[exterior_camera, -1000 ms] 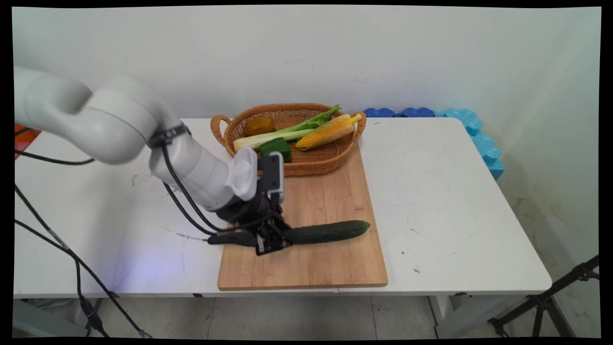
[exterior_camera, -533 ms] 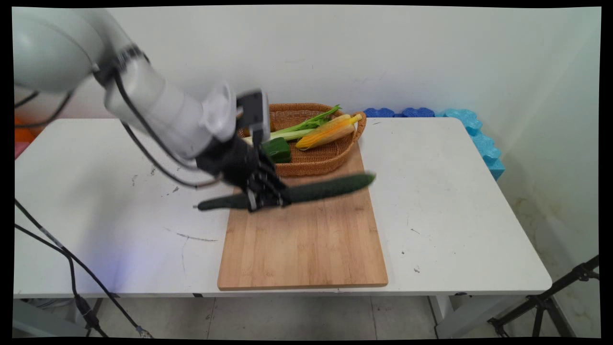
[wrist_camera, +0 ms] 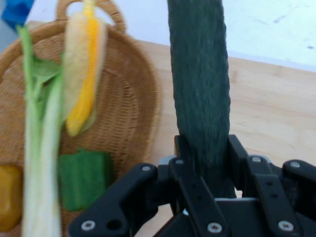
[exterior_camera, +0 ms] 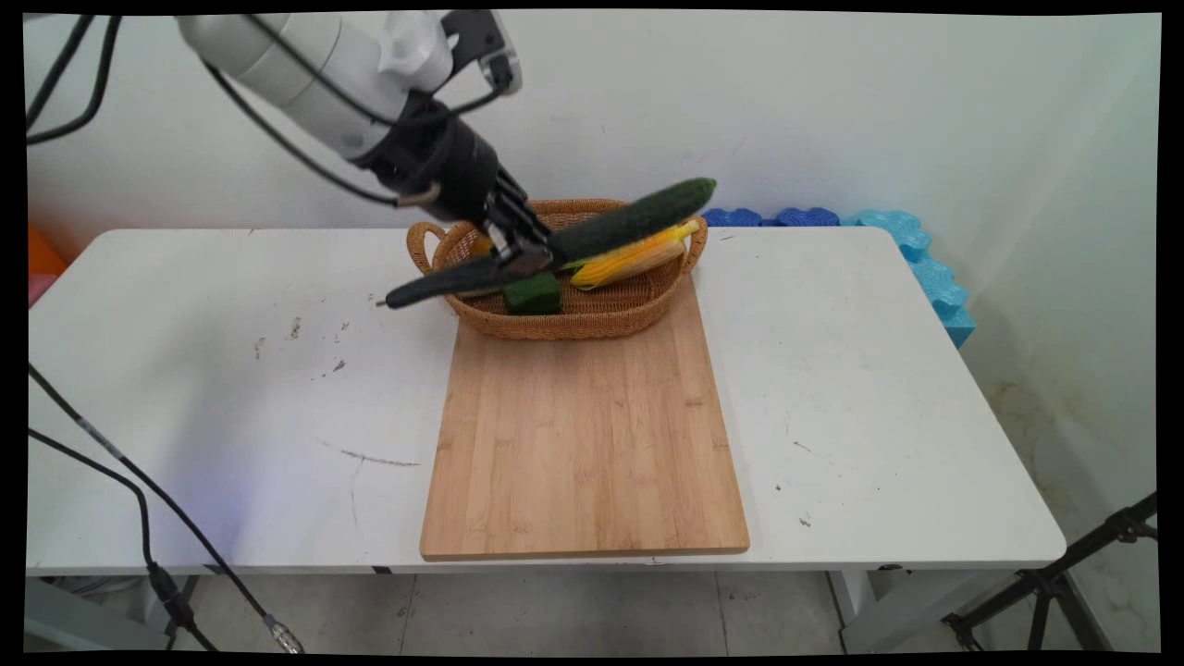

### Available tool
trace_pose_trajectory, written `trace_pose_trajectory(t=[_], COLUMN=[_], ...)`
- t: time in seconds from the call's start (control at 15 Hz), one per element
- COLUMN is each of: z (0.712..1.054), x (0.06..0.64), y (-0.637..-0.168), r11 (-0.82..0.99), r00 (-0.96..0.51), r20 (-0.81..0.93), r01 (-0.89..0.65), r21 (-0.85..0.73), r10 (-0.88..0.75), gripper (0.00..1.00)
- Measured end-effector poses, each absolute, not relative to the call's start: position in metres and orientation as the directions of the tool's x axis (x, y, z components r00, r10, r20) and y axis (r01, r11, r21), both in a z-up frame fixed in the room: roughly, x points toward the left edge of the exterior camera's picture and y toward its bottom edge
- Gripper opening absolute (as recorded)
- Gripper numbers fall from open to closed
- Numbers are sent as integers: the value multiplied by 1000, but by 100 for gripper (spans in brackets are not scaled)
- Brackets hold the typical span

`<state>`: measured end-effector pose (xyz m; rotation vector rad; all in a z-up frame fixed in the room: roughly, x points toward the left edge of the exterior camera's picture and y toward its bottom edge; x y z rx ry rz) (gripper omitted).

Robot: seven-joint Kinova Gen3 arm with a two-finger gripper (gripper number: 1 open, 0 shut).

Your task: Place the picked object in the vegetable basket

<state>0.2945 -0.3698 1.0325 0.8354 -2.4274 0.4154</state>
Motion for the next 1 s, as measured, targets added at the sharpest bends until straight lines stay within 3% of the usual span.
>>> trace_pose_trajectory(t=[0.27,1.0], z=[1028,962], x=[307,329], y=[-406,-482], r11=[682,524], r00=[-618,-526], r20=[560,474], r01=[-721,-838], r21=[-125,-150], r10=[-551,-706], gripper=[0,0])
